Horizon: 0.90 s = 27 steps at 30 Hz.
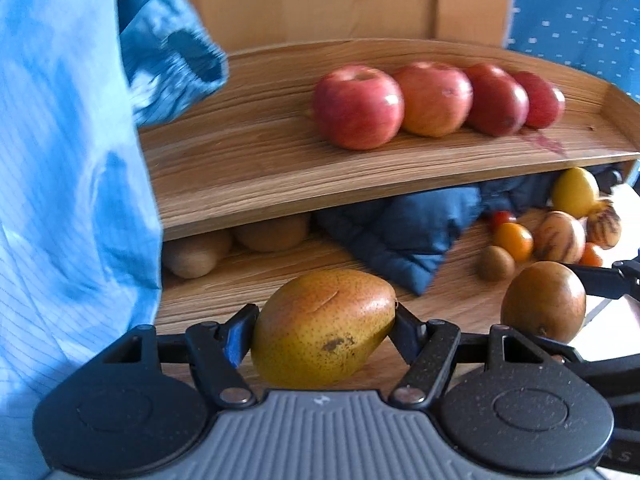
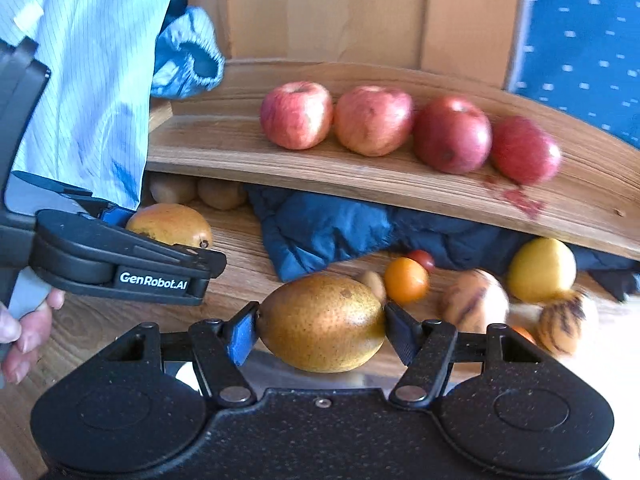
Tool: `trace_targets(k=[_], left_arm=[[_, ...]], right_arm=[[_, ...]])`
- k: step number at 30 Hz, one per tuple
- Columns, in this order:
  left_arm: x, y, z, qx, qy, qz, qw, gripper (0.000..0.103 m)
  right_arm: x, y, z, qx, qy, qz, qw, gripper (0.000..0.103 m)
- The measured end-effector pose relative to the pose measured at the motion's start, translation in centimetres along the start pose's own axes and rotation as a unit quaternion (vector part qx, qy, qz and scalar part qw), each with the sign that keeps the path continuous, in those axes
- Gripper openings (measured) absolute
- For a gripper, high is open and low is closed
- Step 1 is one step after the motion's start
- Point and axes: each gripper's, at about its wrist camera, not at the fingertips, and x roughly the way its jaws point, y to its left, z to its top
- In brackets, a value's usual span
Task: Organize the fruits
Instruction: 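Carry both pears over the steel tray and open the left gripper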
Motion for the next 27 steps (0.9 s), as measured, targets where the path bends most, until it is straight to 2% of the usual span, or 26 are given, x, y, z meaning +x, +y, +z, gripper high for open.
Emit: trace_targets(k=[10, 19, 24, 27], left_arm=[[-1.3, -6.6, -0.4, 0.057, -0.002, -0.06, 0.9965, 0.073], [-3.0, -15.0, -1.8, 0.123, 0.004, -0.133, 0.9835, 0.073], [-3.7, -18.7, -3.0, 0.146, 0.019, -0.162, 0.9759, 0.073], [-3.8, -20.2, -3.6, 0.158, 0.028, -0.167, 0.9729, 0.073]], right_arm=[[-6.0, -4.2, -4.6, 0.056, 0.002, -0.063, 0.996, 0.068], [-10.3, -8.3, -9.6, 0.118, 0.034, -0.127, 0.984, 0.068], [-12.1, -9.5, -11.8, 0.132, 0.048, -0.14, 0.98, 0.068], [-12.4, -9.7, -12.8, 0.134, 0.057, -0.139, 0.98, 0.068]])
